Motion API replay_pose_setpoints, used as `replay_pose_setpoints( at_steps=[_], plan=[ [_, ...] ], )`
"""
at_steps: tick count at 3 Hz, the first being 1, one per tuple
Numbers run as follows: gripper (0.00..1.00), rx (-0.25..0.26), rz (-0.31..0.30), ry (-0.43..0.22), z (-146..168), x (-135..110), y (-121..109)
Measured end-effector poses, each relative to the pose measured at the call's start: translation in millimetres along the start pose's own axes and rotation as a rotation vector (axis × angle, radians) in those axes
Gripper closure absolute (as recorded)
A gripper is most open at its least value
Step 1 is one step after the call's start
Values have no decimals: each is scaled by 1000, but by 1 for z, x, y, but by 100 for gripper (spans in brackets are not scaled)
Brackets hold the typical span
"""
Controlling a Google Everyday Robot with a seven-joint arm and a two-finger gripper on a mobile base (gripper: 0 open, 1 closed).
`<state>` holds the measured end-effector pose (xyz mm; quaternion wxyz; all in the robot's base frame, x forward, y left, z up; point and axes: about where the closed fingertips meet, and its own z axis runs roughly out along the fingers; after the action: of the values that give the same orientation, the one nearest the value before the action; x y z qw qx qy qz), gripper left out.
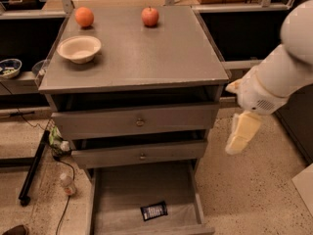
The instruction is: Pick rxbar chocolate from bottom drawer and place on counter
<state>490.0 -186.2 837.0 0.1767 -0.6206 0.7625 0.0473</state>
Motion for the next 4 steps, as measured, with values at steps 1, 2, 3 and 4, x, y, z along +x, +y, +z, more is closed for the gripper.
replay_pose_setpoints(
  at_steps=[1,2,3,4],
  plan=[
    [0,-63,7,-15,38,7,1],
    [0,-63,7,-15,38,7,1],
    [0,-52,3,-18,40,2,9],
    [0,-73,12,14,89,2,46]
  ],
)
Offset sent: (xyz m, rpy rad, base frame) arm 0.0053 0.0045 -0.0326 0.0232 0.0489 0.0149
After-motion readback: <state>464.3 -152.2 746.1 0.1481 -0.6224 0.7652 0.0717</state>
